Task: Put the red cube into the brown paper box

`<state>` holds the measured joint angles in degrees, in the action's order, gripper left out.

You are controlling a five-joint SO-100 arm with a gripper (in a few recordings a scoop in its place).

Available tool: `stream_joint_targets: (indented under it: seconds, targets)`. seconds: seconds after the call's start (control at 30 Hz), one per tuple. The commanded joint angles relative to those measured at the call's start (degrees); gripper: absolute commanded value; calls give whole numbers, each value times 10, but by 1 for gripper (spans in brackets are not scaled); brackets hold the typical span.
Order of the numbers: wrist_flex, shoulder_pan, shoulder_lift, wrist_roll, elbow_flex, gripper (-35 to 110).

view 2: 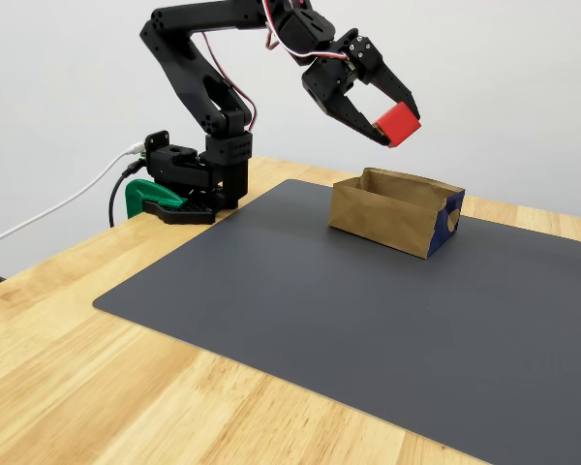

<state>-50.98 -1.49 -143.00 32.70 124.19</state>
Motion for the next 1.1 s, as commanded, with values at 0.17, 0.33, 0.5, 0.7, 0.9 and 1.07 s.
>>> stream_joint_targets:
  seconds: [0.17,0.33,0.5,0.7,0.9,1.07]
  targets:
    - [44,72,110,-11,11,0]
    - [54,89,229,28,-34,0]
    - [55,87,298,43,-72,0]
    - [64,86,327,80,-71,11]
    - [71,84,330,83,-68,20]
    - [68,86,322,81,-67,23]
